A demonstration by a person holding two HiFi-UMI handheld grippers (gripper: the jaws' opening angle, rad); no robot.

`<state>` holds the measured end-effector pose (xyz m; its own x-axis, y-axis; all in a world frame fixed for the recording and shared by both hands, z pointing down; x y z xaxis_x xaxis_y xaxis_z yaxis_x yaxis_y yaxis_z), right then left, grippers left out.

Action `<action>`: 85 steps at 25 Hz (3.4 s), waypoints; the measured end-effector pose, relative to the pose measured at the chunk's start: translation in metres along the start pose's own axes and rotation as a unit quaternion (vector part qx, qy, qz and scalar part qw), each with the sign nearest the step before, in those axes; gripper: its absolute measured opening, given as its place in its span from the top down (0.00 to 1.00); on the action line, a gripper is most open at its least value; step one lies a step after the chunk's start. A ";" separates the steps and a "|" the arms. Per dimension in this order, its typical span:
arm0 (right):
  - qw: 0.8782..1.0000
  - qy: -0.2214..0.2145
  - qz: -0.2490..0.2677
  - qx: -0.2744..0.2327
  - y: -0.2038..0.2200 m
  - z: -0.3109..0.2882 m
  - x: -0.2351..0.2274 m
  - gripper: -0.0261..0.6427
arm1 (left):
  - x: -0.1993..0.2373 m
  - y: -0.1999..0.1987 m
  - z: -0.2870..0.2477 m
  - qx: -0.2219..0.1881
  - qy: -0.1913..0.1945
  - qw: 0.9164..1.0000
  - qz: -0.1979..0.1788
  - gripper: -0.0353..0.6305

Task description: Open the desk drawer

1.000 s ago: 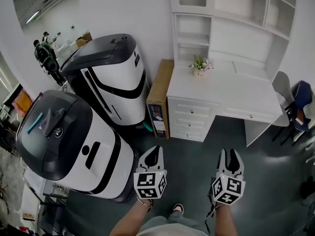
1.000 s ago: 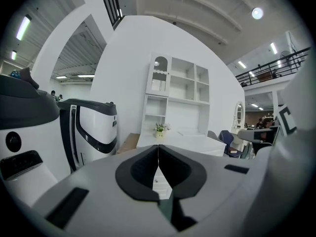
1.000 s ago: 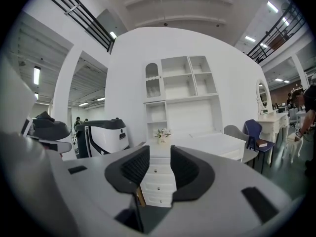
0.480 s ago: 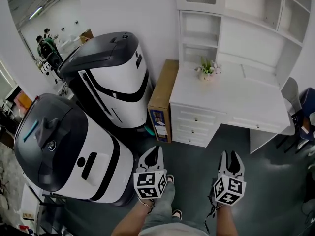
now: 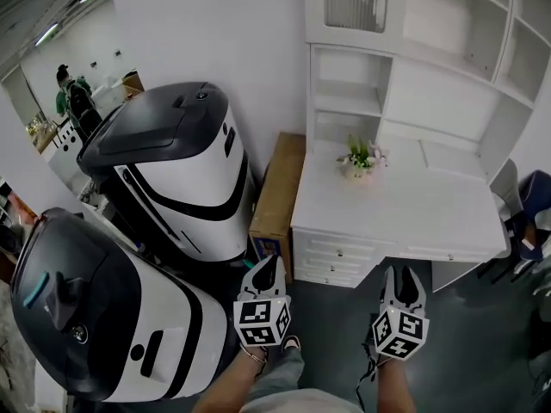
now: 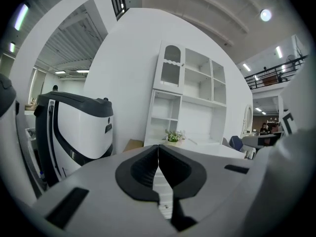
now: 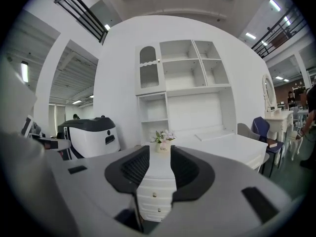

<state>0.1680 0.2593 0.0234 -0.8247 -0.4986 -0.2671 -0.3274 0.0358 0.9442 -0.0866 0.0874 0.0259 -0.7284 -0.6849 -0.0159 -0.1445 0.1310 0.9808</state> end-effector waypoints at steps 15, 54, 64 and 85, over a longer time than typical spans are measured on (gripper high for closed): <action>1.000 0.018 0.012 0.004 -0.021 -0.112 0.023 0.75 | 0.041 -0.016 -0.120 0.010 0.020 1.000 0.012 0.92; 0.974 -0.034 0.003 0.225 0.315 -0.180 -0.016 0.75 | 0.051 0.323 -0.131 0.172 -0.053 0.983 0.040 0.92; 0.964 -0.055 0.043 0.255 0.463 -0.221 -0.047 0.75 | 0.057 0.493 -0.121 0.192 -0.098 0.975 0.063 0.92; 0.970 -0.009 0.054 0.235 0.650 -0.312 -0.106 0.75 | 0.073 0.653 -0.200 0.185 -0.045 0.982 0.003 0.92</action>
<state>0.1868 0.0652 0.7260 -0.8725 -0.4546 -0.1792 -0.4094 0.4799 0.7759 -0.1006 -0.0206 0.7044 -0.7837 -0.6197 -0.0425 -0.3604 0.3979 0.8437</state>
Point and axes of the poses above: the fingertips, and each gripper's own axes: z backward along the fingers, x to its left, y out of its underside, the point moved 9 cm from there along z, backward along the fingers, and after that the axes turned 10 degrees about -z, right-handed, at the moved point
